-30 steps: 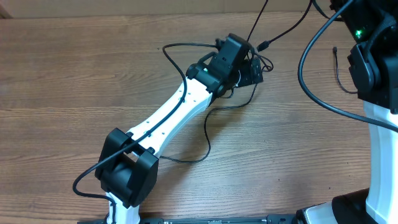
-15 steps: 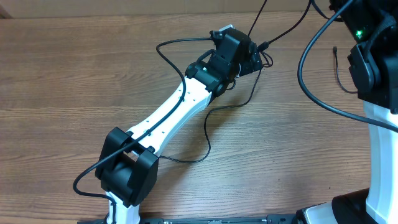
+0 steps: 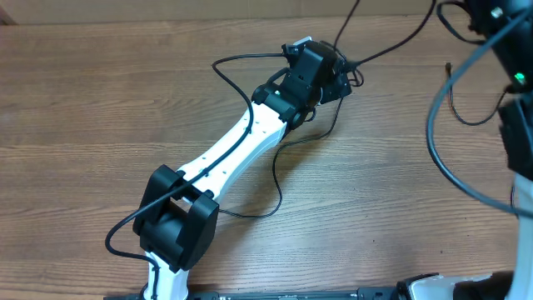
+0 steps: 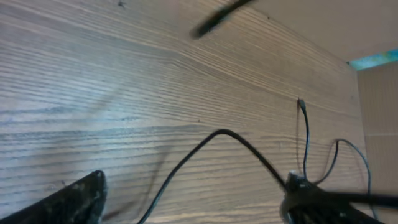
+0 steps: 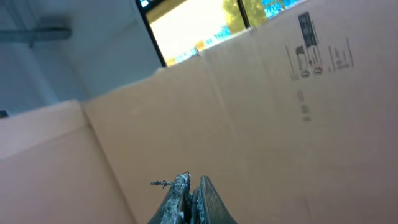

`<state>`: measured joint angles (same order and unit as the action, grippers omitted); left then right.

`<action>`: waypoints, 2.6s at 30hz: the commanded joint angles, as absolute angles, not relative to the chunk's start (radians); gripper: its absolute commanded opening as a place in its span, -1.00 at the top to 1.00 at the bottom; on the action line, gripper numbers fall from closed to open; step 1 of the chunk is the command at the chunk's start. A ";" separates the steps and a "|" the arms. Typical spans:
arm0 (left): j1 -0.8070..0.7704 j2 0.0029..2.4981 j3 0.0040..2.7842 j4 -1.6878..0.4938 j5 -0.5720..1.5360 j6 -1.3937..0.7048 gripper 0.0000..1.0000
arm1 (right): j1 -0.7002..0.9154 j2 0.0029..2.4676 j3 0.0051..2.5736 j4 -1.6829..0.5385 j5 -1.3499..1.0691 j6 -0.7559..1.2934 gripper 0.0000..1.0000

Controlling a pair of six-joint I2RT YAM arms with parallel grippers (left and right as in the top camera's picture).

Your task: Untangle cables

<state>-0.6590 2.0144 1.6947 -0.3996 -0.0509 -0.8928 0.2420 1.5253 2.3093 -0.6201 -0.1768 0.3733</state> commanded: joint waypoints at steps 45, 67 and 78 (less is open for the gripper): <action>-0.529 1.880 1.751 -1.043 -0.640 -0.630 0.92 | 0.240 1.417 2.318 -0.795 0.247 0.305 0.92; -0.503 1.560 1.751 -1.140 -0.639 -0.587 -0.99 | 0.240 1.828 2.318 -1.250 -0.069 0.305 -0.36; -0.478 1.438 1.751 -1.204 -0.639 -0.590 -0.99 | 0.255 2.103 2.317 -1.267 -0.479 0.305 -0.51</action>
